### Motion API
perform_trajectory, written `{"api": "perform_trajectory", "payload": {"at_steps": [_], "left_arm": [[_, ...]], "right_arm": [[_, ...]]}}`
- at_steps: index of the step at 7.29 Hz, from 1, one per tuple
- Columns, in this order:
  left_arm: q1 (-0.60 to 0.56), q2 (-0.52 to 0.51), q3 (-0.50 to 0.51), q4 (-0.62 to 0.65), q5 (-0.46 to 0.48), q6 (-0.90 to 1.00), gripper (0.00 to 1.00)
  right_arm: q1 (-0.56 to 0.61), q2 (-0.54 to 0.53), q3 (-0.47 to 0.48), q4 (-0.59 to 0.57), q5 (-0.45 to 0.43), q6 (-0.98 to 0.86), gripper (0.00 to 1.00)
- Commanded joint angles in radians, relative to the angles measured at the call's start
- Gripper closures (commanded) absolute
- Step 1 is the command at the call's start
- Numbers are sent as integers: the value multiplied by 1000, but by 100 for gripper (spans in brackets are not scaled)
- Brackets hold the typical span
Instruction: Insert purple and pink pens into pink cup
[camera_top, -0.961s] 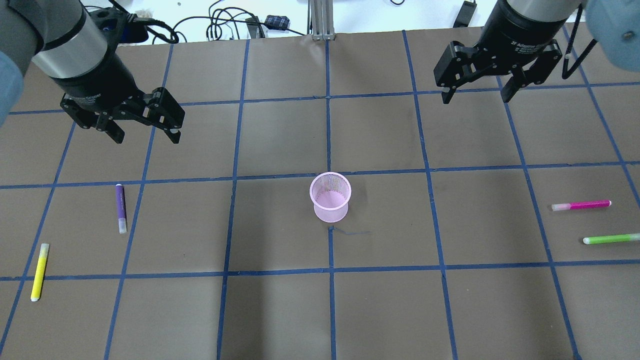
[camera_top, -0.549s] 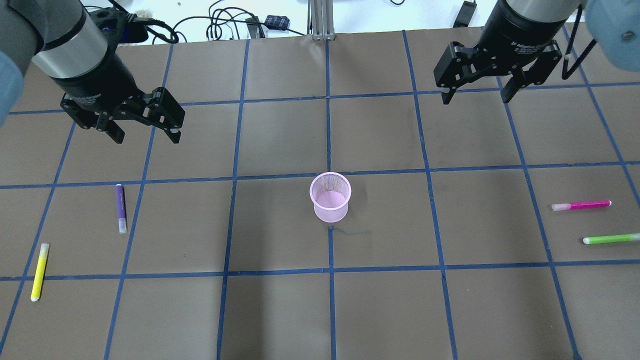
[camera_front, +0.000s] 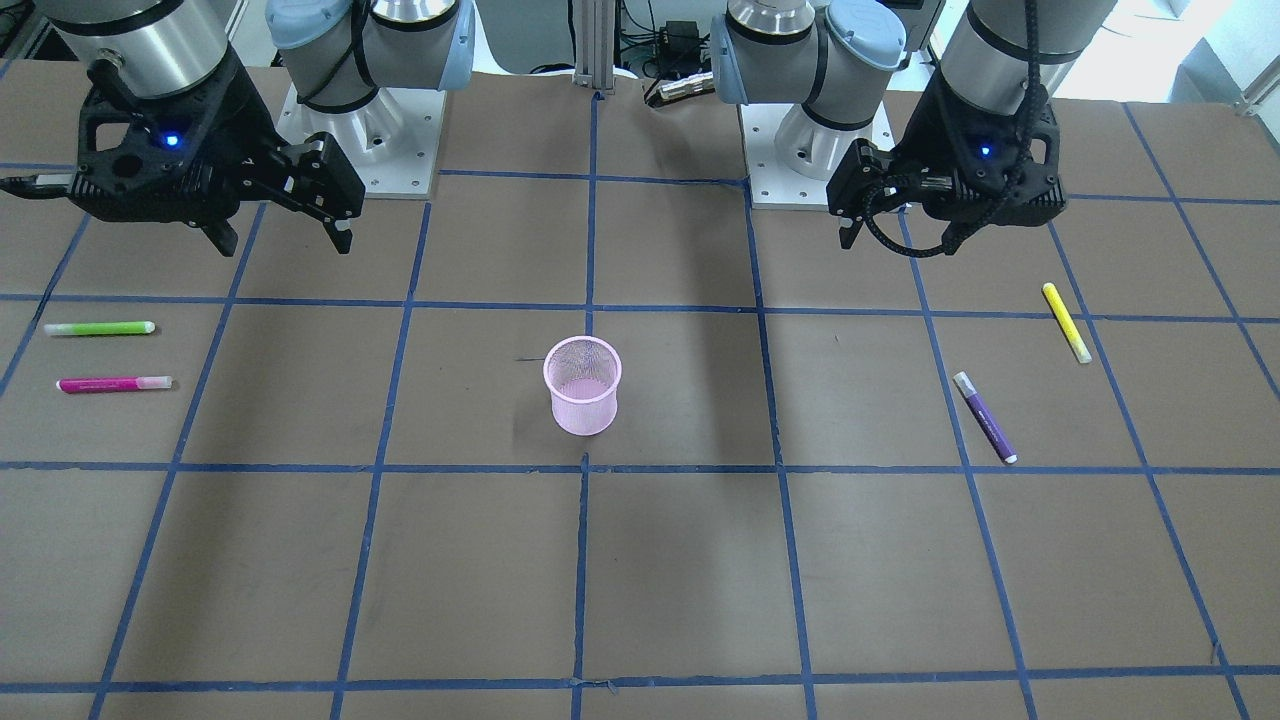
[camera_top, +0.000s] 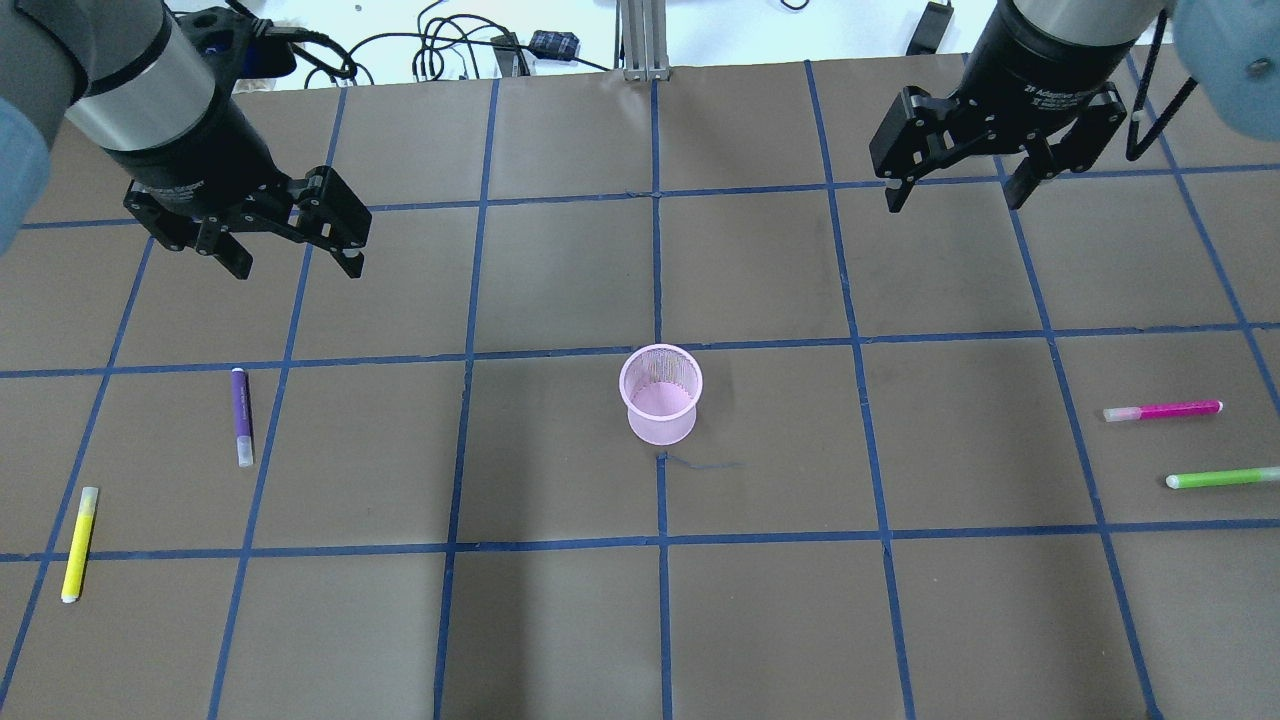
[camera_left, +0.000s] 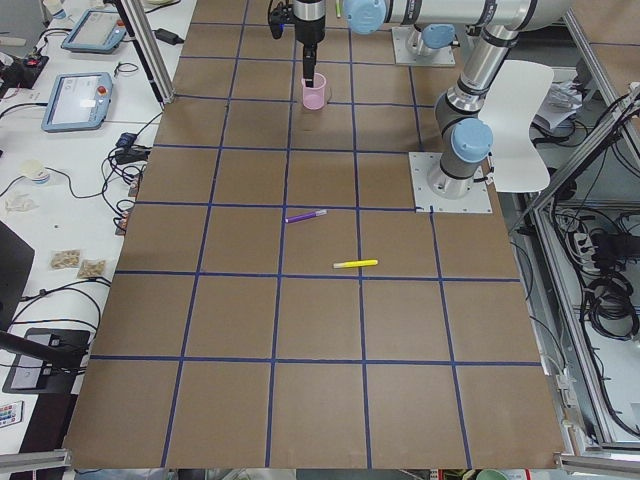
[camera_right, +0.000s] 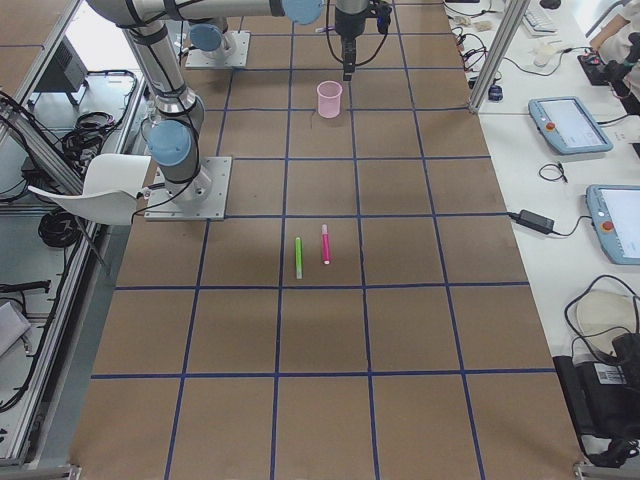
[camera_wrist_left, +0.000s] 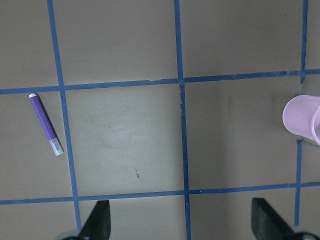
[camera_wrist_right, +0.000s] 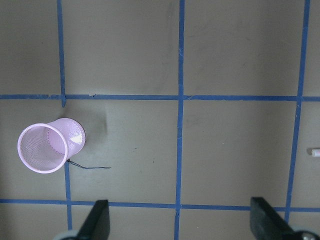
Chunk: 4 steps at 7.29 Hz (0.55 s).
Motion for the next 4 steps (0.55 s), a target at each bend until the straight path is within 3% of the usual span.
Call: {"api": "perform_trajectory", "payload": {"at_steps": [1,4], "left_arm": [[51,-18,-2,19,1,-11,0],[203,-54,-4,40,-1,-11,0]], "right_arm": [[-32,5,3,3,-25,-168,0],[-271,12,12,34,-68,-669,2]]}}
